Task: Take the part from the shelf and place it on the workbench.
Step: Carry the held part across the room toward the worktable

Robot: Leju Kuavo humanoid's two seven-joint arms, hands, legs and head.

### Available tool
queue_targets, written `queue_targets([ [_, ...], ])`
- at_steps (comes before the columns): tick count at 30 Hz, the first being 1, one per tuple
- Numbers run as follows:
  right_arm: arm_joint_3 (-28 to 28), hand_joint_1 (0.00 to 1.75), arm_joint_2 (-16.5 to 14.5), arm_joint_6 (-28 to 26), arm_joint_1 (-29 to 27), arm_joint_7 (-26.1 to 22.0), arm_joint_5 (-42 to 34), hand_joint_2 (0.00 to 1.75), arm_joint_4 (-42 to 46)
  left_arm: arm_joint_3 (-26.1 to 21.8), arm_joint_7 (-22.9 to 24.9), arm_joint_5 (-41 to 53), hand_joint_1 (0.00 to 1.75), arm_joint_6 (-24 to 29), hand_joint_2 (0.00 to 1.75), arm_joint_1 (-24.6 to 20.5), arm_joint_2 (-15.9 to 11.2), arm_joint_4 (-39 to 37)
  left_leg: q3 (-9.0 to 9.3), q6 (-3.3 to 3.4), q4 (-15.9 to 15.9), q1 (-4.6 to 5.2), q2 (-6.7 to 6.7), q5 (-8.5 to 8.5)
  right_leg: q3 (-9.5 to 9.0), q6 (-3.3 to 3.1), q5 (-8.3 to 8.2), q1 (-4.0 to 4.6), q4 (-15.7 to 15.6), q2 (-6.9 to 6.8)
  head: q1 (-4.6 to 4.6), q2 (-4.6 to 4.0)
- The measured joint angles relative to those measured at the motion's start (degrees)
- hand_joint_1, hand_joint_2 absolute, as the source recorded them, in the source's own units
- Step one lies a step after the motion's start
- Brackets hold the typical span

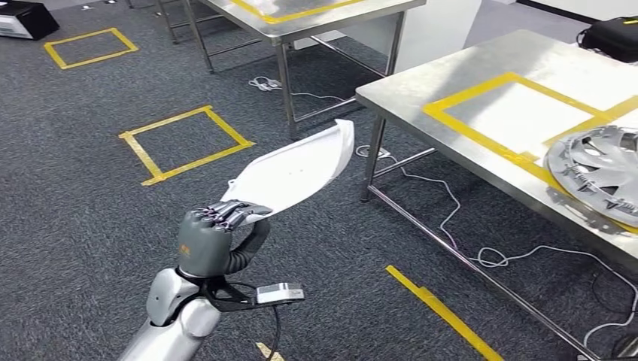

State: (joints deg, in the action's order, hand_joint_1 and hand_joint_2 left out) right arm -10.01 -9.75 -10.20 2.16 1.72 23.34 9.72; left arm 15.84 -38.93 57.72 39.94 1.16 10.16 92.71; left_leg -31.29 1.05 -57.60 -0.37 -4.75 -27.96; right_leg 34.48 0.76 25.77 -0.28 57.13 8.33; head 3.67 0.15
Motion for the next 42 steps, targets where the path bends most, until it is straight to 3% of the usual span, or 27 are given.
queue_targets([
  [1,0.0,0.0,0.0,0.0,-0.1,0.0,0.0,0.0,0.0,0.3,0.2,0.0,1.75,0.0,1.75,-0.1,-0.1,0.0,0.1,0.16,0.3,-0.05,0.78,0.2,0.34,0.34,0.0,-0.03,0.0,-0.13,0.02,0.0],
  [2,0.0,0.0,0.0,0.0,-0.1,0.0,0.0,0.0,0.0,0.5,0.4,0.1,1.75,0.0,1.75,-0.2,-0.1,-0.1,0.23,0.36,0.7,-0.16,1.6,0.43,0.86,0.65,0.46,0.05,0.5,-1.28,-0.16,0.0],
  [3,0.0,0.0,0.0,0.1,0.0,0.0,0.0,0.0,0.0,0.7,0.7,0.2,1.75,0.0,1.75,-0.3,-0.2,-0.1,0.34,0.59,1.1,-0.31,2.52,0.62,1.8,0.94,1.6,0.15,2.0,-3.02,-0.39,0.0],
  [5,0.0,0.0,0.0,0.2,0.2,-0.1,0.0,0.0,0.0,1.1,1.4,0.3,1.75,0.0,1.75,-0.4,-0.5,-0.3,0.36,0.92,1.3,-0.25,4.46,0.66,4.94,1.56,5.49,0.09,8.6,-6.59,-0.79,0.0],
  [7,0.0,0.0,0.0,0.2,0.3,-0.2,-0.1,0.0,0.0,1.5,2.0,0.1,1.75,0.0,1.75,-0.4,-0.9,-0.6,0.35,0.97,1.2,-0.19,6.52,0.51,7.79,2.15,8.04,-0.07,15.0,-7.59,-0.82,0.0],
  [8,0.0,0.0,0.0,0.2,0.4,-0.1,0.0,0.0,0.0,1.7,2.2,0.0,1.75,0.0,1.75,-0.5,-1.0,-0.8,0.39,0.91,1.2,-0.19,7.39,0.42,7.98,2.35,7.91,-0.14,15.8,-7.76,-0.82,0.0],
  [10,0.0,0.0,0.1,0.2,0.4,-0.1,0.0,0.0,0.0,2.0,2.4,0.0,1.75,0.0,1.75,-0.6,-1.2,-1.0,0.48,0.82,1.2,-0.19,8.32,0.29,7.16,2.53,6.74,-0.23,14.9,-7.92,-0.83,0.0],
  [14,0.0,0.0,0.1,0.2,0.4,0.0,0.1,0.0,0.0,2.2,2.6,-0.1,1.75,0.0,1.75,-0.6,-1.3,-1.0,0.54,0.76,1.2,-0.19,8.63,0.23,6.21,2.55,5.81,-0.28,13.2,-8.06,-0.83,0.0],
  [15,0.0,0.0,0.1,0.2,0.4,0.0,0.2,0.0,0.0,2.3,2.8,-0.1,1.75,0.0,1.75,-0.7,-1.3,-1.1,0.6,0.7,1.2,-0.19,8.85,0.17,5.28,2.53,5.05,-0.29,11.6,-8.29,-0.82,0.0],
  [16,0.0,0.0,0.1,0.3,0.4,0.0,0.4,0.0,0.0,2.7,3.4,-0.1,1.75,0.0,1.75,-0.9,-1.6,-1.3,0.74,0.42,1.0,-0.04,9.38,-0.06,3.13,2.29,3.89,-0.17,8.0,-9.43,-0.83,0.0],
  [18,0.1,0.0,0.1,0.6,0.3,0.1,0.8,0.0,0.0,4.0,4.7,-0.1,1.75,0.0,1.75,-1.7,-2.5,-1.8,1.24,-0.58,0.8,0.2,11.05,-0.74,-0.58,1.0,1.81,-0.01,1.6,-10.47,-0.72,0.0],
  [19,0.1,0.0,0.0,0.8,0.3,0.1,1.0,0.0,0.0,4.7,5.2,0.0,1.75,0.0,1.75,-2.1,-2.9,-2.1,1.36,-1.15,0.2,0.25,10.99,-1.45,-1.8,0.24,1.29,-0.01,-0.5,-10.57,-0.61,0.0],
  [21,0.1,0.0,0.0,0.8,0.4,0.0,1.1,0.0,0.0,5.3,5.5,-0.1,1.75,0.0,1.75,-2.6,-3.5,-2.3,-0.13,-1.8,-4.1,-0.08,8.49,-4.21,-1.88,-0.68,1.11,-0.29,-0.6,-8.86,-0.31,0.0],
  [23,0.1,0.0,-0.1,0.9,0.4,-0.1,1.2,0.0,0.0,5.4,5.8,-0.2,1.75,0.0,1.75,-2.5,-4.0,-2.5,-3.76,-2.01,-11.9,-0.25,5.89,-7.66,-1.87,-0.94,1.12,-0.27,-0.5,-7.31,-0.1,0.0],
  [24,0.1,0.0,-0.1,0.9,0.5,-0.2,1.3,0.0,0.0,5.4,5.9,-0.1,1.75,0.0,1.75,-2.5,-4.2,-2.6,-5.35,-2.03,-14.9,-0.25,5.47,-8.44,-1.89,-0.97,1.12,-0.25,-0.5,-6.45,-0.09,0.0],
  [25,0.1,0.0,-0.1,1.0,0.4,-0.3,1.3,0.0,0.0,5.4,5.9,-0.1,1.75,0.0,1.75,-2.4,-4.3,-2.7,-6.21,-1.97,-16.1,-0.24,5.27,-8.1,-1.93,-0.98,1.13,-0.22,-0.5,-5.53,-0.08,0.0],
  [27,0.1,0.0,-0.1,1.0,0.4,-0.5,1.5,0.0,0.0,5.4,5.9,0.0,1.75,0.0,1.75,-2.5,-4.5,-2.8,-4.98,-1.62,-11.8,-0.24,4.58,-4.18,-2.09,-0.94,1.16,-0.21,-0.3,-3.65,-0.08,0.0],
  [29,0.1,0.0,-0.2,1.0,0.5,-0.6,1.7,0.0,0.0,5.4,5.9,0.2,1.75,0.0,1.75,-2.6,-4.6,-2.8,-2.33,-1.14,-4.4,-0.46,1.75,-0.2,-2.0,-0.73,1.24,-0.22,-0.1,-2.01,-0.12,0.0],
  [31,0.1,0.0,-0.3,1.0,0.5,-0.7,2.1,0.0,0.0,5.4,5.6,0.6,1.75,0.0,1.75,-2.6,-4.6,-2.8,-1.25,-0.85,-1.0,-0.59,-0.57,0.53,-1.4,-0.13,1.19,-0.38,0.1,-0.86,-0.1,0.0],
  [33,0.1,0.0,-0.3,0.9,0.3,-0.8,2.7,0.0,0.0,5.3,5.2,0.9,1.75,0.0,1.75,-2.7,-4.4,-2.9,-1.19,-0.48,-0.4,-0.57,-0.22,0.43,-0.79,0.7,1.04,-0.64,0.0,-0.25,-0.04,0.0],
  [34,0.1,0.0,-0.2,0.7,0.3,-0.8,3.0,0.0,0.0,5.2,4.7,1.0,1.75,0.0,1.75,-2.8,-4.1,-2.9,-1.12,-0.18,-0.2,-0.63,0.23,0.58,-0.49,1.05,1.25,-0.57,0.2,-1.2,-0.12,0.0],
  [36,0.1,0.0,-0.2,0.5,0.4,-0.8,3.3,0.0,0.0,4.8,3.5,1.2,1.75,0.0,1.75,-2.9,-3.5,-2.9,-0.95,0.45,0.2,-0.77,1.33,0.8,1.33,1.5,3.27,-0.33,3.6,-4.58,-0.5,0.0],
  [37,0.1,0.0,-0.2,0.3,0.5,-0.8,3.3,0.0,0.0,4.4,2.7,1.1,1.75,0.0,1.75,-2.9,-3.1,-2.9,-0.93,0.63,0.2,-0.68,1.92,0.76,2.99,1.66,5.07,-0.23,7.0,-6.32,-0.69,0.0],
  [39,0.1,0.0,-0.1,0.3,0.8,-0.7,3.5,0.0,0.0,3.3,1.0,0.6,1.75,0.0,1.75,-2.6,-2.4,-2.9,-0.94,0.81,0.2,-0.53,3.21,0.64,6.56,1.94,8.19,-0.27,14.5,-7.48,-0.82,0.0],
  [40,0.1,0.0,-0.1,0.2,0.8,-0.7,3.6,0.0,0.0,2.7,0.4,0.3,1.75,0.0,1.75,-2.6,-2.1,-2.9,-0.92,0.83,0.2,-0.5,3.76,0.59,7.31,2.06,8.46,-0.28,16.3,-7.6,-0.82,0.0],
  [41,0.1,0.0,0.0,0.3,0.9,-0.6,3.7,0.0,0.0,2.2,0.0,0.0,1.75,0.0,1.75,-2.6,-1.8,-2.9,-0.88,0.79,0.2,-0.49,4.12,0.55,6.87,2.12,7.6,-0.3,15.8,-7.68,-0.83,0.0],
  [42,0.1,0.0,0.0,0.3,0.8,-0.6,3.7,0.0,0.0,1.7,-0.3,-0.1,1.75,0.0,1.75,-2.6,-1.5,-2.8,-0.79,0.71,0.2,-0.49,4.33,0.47,5.23,2.09,5.83,-0.34,12.9,-7.78,-0.82,0.0],
])
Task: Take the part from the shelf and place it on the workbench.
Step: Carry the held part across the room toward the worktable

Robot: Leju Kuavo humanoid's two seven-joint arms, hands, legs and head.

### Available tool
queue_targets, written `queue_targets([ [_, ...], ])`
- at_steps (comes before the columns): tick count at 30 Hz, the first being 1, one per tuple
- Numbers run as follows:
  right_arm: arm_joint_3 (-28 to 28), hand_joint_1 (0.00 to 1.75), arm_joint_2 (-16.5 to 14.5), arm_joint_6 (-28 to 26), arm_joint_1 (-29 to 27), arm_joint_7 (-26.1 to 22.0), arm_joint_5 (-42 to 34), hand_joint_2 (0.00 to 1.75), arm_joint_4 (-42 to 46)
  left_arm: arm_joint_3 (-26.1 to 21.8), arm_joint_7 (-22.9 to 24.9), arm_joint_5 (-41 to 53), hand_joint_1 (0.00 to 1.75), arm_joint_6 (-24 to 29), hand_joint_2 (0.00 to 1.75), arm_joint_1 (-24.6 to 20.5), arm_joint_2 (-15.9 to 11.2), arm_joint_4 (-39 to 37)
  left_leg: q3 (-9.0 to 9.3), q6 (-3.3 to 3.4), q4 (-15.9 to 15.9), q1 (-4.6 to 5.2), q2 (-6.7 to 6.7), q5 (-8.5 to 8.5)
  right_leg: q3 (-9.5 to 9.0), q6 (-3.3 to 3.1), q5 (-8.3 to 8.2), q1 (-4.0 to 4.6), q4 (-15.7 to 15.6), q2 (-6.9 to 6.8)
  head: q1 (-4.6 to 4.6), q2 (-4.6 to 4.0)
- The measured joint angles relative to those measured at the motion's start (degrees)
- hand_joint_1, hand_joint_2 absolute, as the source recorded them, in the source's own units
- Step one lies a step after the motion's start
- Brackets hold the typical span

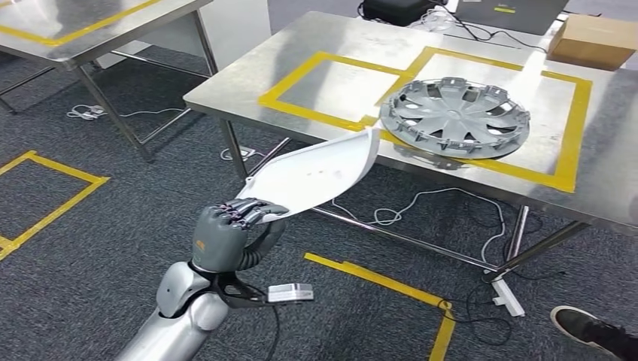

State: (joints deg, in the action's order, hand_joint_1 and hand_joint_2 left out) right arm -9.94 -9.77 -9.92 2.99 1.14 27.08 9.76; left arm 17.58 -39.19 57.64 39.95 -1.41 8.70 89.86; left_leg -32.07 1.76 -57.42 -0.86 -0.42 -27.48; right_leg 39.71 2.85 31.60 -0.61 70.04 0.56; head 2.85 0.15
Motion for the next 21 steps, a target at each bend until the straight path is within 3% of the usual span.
queue_targets([
  [1,0.0,0.0,0.0,0.0,-0.1,0.0,0.1,0.0,0.0,-0.3,-0.2,-0.1,1.75,0.0,1.75,0.0,0.3,0.0,0.11,-0.15,0.0,0.0,0.1,-0.11,-2.34,-0.1,-1.92,-0.03,-4.3,-0.15,-0.02,0.0],
  [3,0.0,0.0,0.0,0.2,-0.2,0.1,0.2,0.0,0.0,-0.9,-0.4,-0.3,1.75,0.0,1.75,0.0,0.8,0.1,0.18,-0.65,-0.1,0.24,0.14,-0.35,-6.41,-0.53,-3.77,0.05,-11.4,-0.43,0.02,0.0],
  [4,0.0,0.0,0.0,0.3,-0.2,0.2,0.3,0.0,0.0,-1.2,-0.5,-0.4,1.75,0.0,1.75,0.0,1.0,0.2,0.17,-0.92,-0.1,0.36,0.16,-0.41,-7.34,-0.8,-3.74,0.12,-12.9,-0.5,0.05,0.0],
  [8,0.0,0.0,-0.1,0.6,-0.3,0.9,0.4,0.0,0.0,-2.2,-0.8,-1.1,1.75,0.0,1.75,-0.3,1.5,0.6,0.09,-2.11,-1.3,0.34,0.21,-1.32,-8.17,-2.18,-3.25,0.01,-13.3,-0.48,0.24,0.0],
  [10,0.0,0.0,-0.1,0.6,-0.3,0.9,0.5,0.0,0.0,-2.6,-0.8,-1.5,1.75,0.0,1.75,-0.6,1.6,0.8,-2.32,-2.57,-6.7,0.24,0.24,-3.89,-8.81,-2.93,-2.95,-0.11,-13.5,-0.56,0.33,0.0],
  [12,0.0,0.0,-0.1,0.7,-0.4,0.9,0.6,0.0,0.0,-3.0,-0.8,-1.8,1.75,0.0,1.75,-0.7,1.7,0.8,-6.54,-2.76,-14.6,0.23,0.24,-6.6,-9.33,-3.32,-2.45,-0.05,-13.5,-0.54,0.36,0.0],
  [13,0.0,0.0,-0.2,0.7,-0.4,0.9,0.6,0.0,0.0,-3.2,-0.8,-1.8,1.75,0.0,1.75,-0.7,1.7,0.8,-8.04,-2.77,-17.0,0.23,0.24,-6.77,-9.68,-3.36,-2.15,-0.01,-13.5,-0.46,0.37,0.0],
  [14,0.0,0.0,-0.2,0.7,-0.5,0.9,0.6,0.0,0.0,-3.3,-0.8,-1.8,1.75,0.0,1.75,-0.7,1.7,0.8,-8.5,-2.69,-17.0,0.24,0.24,-5.57,-10.16,-3.31,-1.8,0.01,-13.5,-0.33,0.37,0.0],
  [15,0.0,0.0,-0.2,0.7,-0.5,0.9,0.6,0.0,0.0,-3.4,-0.8,-1.9,1.75,0.0,1.75,-0.8,1.7,0.8,-7.96,-2.52,-14.9,0.25,0.24,-3.42,-10.74,-3.23,-1.41,0.02,-13.5,-0.2,0.37,0.0],
  [17,0.0,0.0,-0.2,0.6,-0.5,0.8,0.6,0.0,0.0,-3.6,-0.8,-1.9,1.75,0.0,1.75,-1.0,1.8,0.8,-5.3,-1.99,-7.8,0.4,0.24,1.19,-11.86,-2.86,-0.42,0.11,-13.5,-0.02,0.31,0.0],
  [19,0.0,0.0,-0.2,0.6,-0.5,0.8,0.6,0.0,0.0,-3.7,-0.8,-2.0,1.75,0.0,1.75,-1.3,1.8,0.8,-3.09,-1.45,-2.9,0.69,0.25,1.88,-12.15,-2.16,0.43,0.22,-13.6,0.01,0.19,0.0],
  [21,0.0,0.0,-0.3,0.7,-0.5,0.8,0.6,0.0,0.0,-3.8,-0.8,-2.0,1.75,0.0,1.75,-1.5,2.0,0.7,-2.22,-0.85,-1.4,0.79,0.17,0.68,-12.57,-1.31,0.56,0.22,-13.6,-0.08,0.15,0.0],
])
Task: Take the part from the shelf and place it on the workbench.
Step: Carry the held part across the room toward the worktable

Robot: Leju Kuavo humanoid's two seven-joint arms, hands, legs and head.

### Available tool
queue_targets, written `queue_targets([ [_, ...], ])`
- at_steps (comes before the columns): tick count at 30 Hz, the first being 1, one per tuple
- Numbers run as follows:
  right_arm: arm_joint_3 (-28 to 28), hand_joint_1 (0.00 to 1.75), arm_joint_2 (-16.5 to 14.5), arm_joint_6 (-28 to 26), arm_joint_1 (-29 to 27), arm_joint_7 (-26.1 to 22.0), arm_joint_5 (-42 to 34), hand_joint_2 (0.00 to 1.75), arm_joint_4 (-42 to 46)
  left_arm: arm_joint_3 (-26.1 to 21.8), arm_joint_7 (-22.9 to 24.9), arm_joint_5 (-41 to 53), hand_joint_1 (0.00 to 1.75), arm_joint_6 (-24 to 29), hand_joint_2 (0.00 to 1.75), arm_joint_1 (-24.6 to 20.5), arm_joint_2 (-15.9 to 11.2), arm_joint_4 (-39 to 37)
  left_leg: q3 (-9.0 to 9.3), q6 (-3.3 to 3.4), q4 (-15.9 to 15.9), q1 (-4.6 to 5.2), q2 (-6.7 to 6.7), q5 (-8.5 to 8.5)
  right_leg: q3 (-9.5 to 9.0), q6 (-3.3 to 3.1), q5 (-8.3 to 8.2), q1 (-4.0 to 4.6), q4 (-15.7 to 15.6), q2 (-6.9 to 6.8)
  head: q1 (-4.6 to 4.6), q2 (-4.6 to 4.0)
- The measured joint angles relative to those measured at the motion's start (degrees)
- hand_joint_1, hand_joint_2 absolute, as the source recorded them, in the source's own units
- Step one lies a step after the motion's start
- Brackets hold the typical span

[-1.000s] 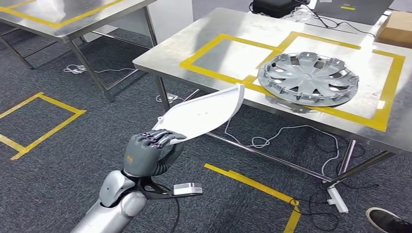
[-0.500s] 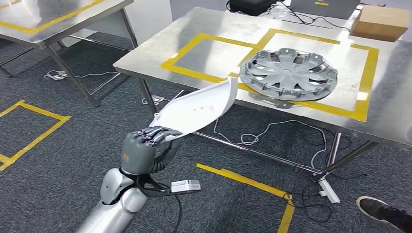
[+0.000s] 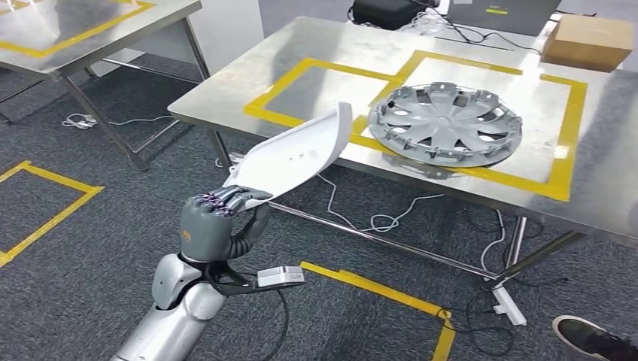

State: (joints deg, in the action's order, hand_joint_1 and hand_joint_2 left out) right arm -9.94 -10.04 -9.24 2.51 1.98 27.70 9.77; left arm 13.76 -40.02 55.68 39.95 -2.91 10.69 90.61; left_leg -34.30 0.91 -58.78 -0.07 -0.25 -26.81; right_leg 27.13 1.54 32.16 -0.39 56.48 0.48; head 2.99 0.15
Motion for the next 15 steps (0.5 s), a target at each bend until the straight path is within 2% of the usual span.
queue_targets([
  [2,0.0,0.0,0.0,0.0,0.1,0.0,0.1,0.0,0.0,-0.2,0.0,0.0,1.75,0.0,1.75,-0.1,0.2,0.0,0.99,0.62,0.5,-0.25,-0.1,-0.4,-0.24,0.71,0.21,-0.04,0.9,-0.11,-0.08,0.0],
  [3,0.0,0.0,0.0,0.0,0.1,0.1,0.1,0.0,0.0,-0.3,0.0,0.0,1.75,0.0,1.75,-0.2,0.3,0.0,1.62,0.9,0.8,-0.39,-0.12,-0.67,0.72,0.96,0.72,-0.07,2.7,-0.12,-0.31,0.0],
  [4,0.0,0.0,0.0,0.0,0.2,0.1,0.1,0.0,0.1,-0.3,0.0,0.0,1.75,0.0,1.75,-0.3,0.4,0.0,2.17,1.15,0.9,-0.45,-0.09,-1.01,2.61,1.18,1.59,-0.13,5.6,-0.14,-0.47,0.0],
  [6,0.0,0.0,0.0,0.0,0.3,0.2,0.1,0.0,0.1,-0.4,0.0,0.0,1.75,0.0,1.75,-0.5,0.6,-0.2,2.86,1.43,0.9,-0.45,-0.05,-1.89,8.06,1.54,3.88,-0.21,12.9,-0.16,-0.75,0.0],
  [7,0.0,0.0,0.0,0.0,0.4,0.2,0.1,0.0,0.1,-0.4,0.0,0.1,1.75,0.0,1.75,-0.4,0.6,-0.3,3.37,1.44,0.9,-0.44,-0.05,-2.41,10.44,1.7,4.51,-0.24,15.3,-0.19,-0.73,0.0],
  [8,0.0,0.0,0.0,-0.1,0.4,0.2,0.0,0.0,0.1,-0.5,0.0,0.1,1.75,0.0,1.75,-0.4,0.6,-0.4,4.07,1.4,0.9,-0.45,-0.05,-3.0,11.92,1.74,4.27,-0.25,15.9,-0.24,-0.76,-0.01],
  [9,0.0,0.0,0.0,-0.1,0.5,0.2,-0.1,0.0,0.2,-0.5,0.0,0.2,1.75,0.0,1.75,-0.3,0.6,-0.5,5.01,1.32,0.9,-0.46,-0.08,-3.69,12.39,1.7,2.81,-0.25,14.5,-0.29,-0.77,-0.01],
  [11,0.0,0.0,0.0,-0.1,0.3,0.2,-0.2,0.0,0.1,-0.5,0.0,0.2,1.75,0.0,1.75,-0.3,0.6,-0.7,6.89,1.03,1.0,-0.46,-0.1,-5.25,11.61,1.37,-2.96,-0.22,8.1,-0.49,-0.83,-0.02],
  [12,0.0,0.0,0.0,-0.1,0.2,0.3,-0.2,0.0,0.1,-0.5,0.0,0.2,1.75,0.0,1.75,-0.3,0.6,-0.9,7.62,0.79,1.0,-0.43,-0.12,-5.94,11.33,1.13,-4.9,-0.1,5.3,-0.67,-0.82,-0.02],
  [13,0.0,0.0,0.0,-0.1,0.1,0.3,-0.3,0.0,0.1,-0.5,0.0,0.1,1.75,0.0,1.75,-0.3,0.6,-1.0,8.02,0.43,1.1,-0.4,-0.11,-6.55,11.05,0.69,-6.24,0.09,3.7,-0.86,-0.82,-0.02],
  [14,0.0,0.0,0.0,-0.1,0.1,0.3,-0.3,0.0,0.2,-0.5,0.0,0.1,1.75,0.0,1.75,-0.3,0.6,-1.1,8.4,0.03,1.1,-0.38,-0.07,-6.93,10.9,0.18,-6.46,0.28,3.1,-0.95,-0.78,-0.01],
  [15,0.0,0.0,0.0,-0.1,0.2,0.3,-0.3,0.0,0.2,-0.5,0.0,0.1,1.75,0.0,1.75,-0.3,0.6,-1.1,8.86,-0.36,1.1,-0.36,-0.05,-7.05,10.55,-0.32,-5.78,0.42,2.9,-0.98,-0.73,-0.01],
])
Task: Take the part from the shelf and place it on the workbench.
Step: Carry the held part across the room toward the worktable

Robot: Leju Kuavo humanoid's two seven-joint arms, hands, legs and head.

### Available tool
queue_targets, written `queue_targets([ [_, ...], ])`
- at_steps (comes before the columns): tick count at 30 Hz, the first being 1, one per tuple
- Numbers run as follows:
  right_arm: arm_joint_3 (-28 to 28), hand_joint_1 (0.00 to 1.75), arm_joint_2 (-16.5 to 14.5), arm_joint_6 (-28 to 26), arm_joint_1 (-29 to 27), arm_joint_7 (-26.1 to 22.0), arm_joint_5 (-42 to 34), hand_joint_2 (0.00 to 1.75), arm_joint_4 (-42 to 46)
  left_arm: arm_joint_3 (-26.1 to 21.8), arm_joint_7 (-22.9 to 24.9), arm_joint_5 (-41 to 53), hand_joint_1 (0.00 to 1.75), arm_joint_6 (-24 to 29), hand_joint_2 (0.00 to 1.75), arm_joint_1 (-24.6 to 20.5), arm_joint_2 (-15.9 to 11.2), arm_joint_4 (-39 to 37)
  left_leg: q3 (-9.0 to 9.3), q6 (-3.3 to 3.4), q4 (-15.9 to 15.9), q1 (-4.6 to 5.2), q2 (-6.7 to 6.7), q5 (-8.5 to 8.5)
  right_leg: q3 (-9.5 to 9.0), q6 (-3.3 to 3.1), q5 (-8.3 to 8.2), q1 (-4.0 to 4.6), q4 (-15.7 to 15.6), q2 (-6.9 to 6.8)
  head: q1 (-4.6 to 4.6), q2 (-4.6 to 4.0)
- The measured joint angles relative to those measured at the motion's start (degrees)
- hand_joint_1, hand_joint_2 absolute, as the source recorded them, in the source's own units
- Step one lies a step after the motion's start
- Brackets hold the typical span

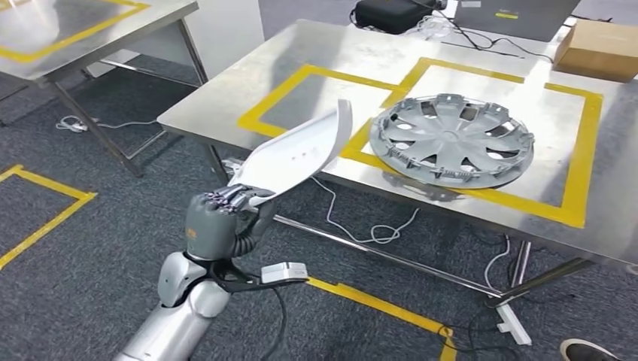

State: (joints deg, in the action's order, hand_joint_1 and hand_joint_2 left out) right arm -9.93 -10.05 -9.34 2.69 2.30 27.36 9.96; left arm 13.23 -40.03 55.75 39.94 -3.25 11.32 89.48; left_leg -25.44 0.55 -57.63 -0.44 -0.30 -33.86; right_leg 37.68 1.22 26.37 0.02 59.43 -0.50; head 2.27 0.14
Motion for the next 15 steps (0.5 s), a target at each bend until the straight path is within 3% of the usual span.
queue_targets([
  [2,0.0,0.0,0.0,0.0,0.0,0.0,0.0,0.0,0.1,0.0,0.0,-0.1,1.75,0.0,1.75,-0.1,0.1,0.0,-0.09,-0.65,-1.9,-0.03,0.11,0.56,-1.7,-0.93,0.36,-0.18,-0.6,0.22,0.1,-0.01],
  [4,0.0,0.0,0.0,-0.1,0.0,0.1,0.0,0.0,0.1,0.0,0.0,-0.2,1.75,0.0,1.75,-0.3,0.0,-0.1,-3.42,-1.15,-8.0,-0.1,0.14,1.17,-3.79,-1.57,1.33,-0.44,-1.2,0.34,0.3,-0.01],
  [5,0.0,0.0,0.0,-0.1,-0.1,0.2,0.0,0.0,0.1,0.0,0.0,-0.2,1.75,0.0,1.75,-0.3,0.0,-0.1,-6.0,-1.35,-11.8,-0.15,0.14,0.49,-4.71,-1.78,2.0,-0.45,-1.3,0.4,0.38,-0.01],
  [7,0.0,0.0,0.0,-0.1,-0.3,0.2,0.0,0.0,0.1,0.0,0.0,-0.3,1.75,0.0,1.75,-0.3,0.0,-0.2,-10.86,-1.64,-16.6,-0.19,0.14,-3.12,-6.49,-1.92,3.51,-0.47,-1.4,0.66,0.49,-0.01],
  [8,0.0,0.0,0.0,-0.1,-0.3,0.2,0.0,0.0,0.1,0.0,0.0,-0.3,1.75,0.0,1.75,-0.3,-0.1,-0.2,-12.38,-1.68,-16.9,-0.18,0.14,-4.57,-7.51,-1.88,4.33,-0.48,-1.5,0.83,0.52,-0.01],
  [9,0.0,0.0,0.0,0.0,-0.4,0.2,0.0,0.0,0.1,0.0,0.0,-0.3,1.75,0.0,1.75,-0.3,-0.1,-0.3,-13.26,-1.62,-15.8,-0.18,0.14,-4.81,-8.68,-1.77,5.22,-0.49,-1.5,1.0,0.51,-0.01],
  [10,0.0,0.0,0.0,0.0,-0.5,0.2,0.0,0.0,0.1,0.0,0.0,-0.4,1.75,0.0,1.75,-0.3,-0.1,-0.3,-13.65,-1.48,-13.6,-0.16,0.15,-3.36,-9.93,-1.65,6.14,-0.5,-1.5,1.12,0.52,-0.01],
  [12,0.0,0.0,0.0,0.0,-0.8,0.2,0.0,0.0,0.1,0.0,0.0,-0.4,1.75,0.0,1.75,-0.2,-0.3,-0.4,-13.85,-0.98,-7.8,-0.01,0.22,3.78,-12.02,-1.24,8.01,-0.47,-1.5,1.27,0.45,-0.01],
  [13,0.0,0.0,-0.1,0.1,-0.8,0.3,0.0,0.0,0.0,0.0,0.0,-0.4,1.75,0.0,1.75,0.0,-0.3,-0.5,-13.84,-0.67,-5.9,0.15,0.22,6.44,-12.69,-0.92,8.92,-0.4,-1.5,1.3,0.46,-0.01],
  [14,0.1,0.0,-0.1,0.1,-0.8,0.3,0.0,0.0,0.0,0.0,0.0,-0.5,1.75,0.0,1.75,0.1,-0.4,-0.6,-13.77,-0.28,-5.0,0.3,0.21,8.04,-13.46,-0.51,9.62,-0.35,-1.6,1.29,0.48,-0.01],
  [15,0.1,0.0,-0.1,0.1,-0.8,0.3,0.0,0.0,0.0,0.0,0.0,-0.5,1.75,0.0,1.75,0.0,-0.4,-0.7,-13.47,0.14,-5.0,0.42,0.2,7.75,-14.26,-0.04,9.87,-0.29,-1.6,1.31,0.52,-0.01],
])
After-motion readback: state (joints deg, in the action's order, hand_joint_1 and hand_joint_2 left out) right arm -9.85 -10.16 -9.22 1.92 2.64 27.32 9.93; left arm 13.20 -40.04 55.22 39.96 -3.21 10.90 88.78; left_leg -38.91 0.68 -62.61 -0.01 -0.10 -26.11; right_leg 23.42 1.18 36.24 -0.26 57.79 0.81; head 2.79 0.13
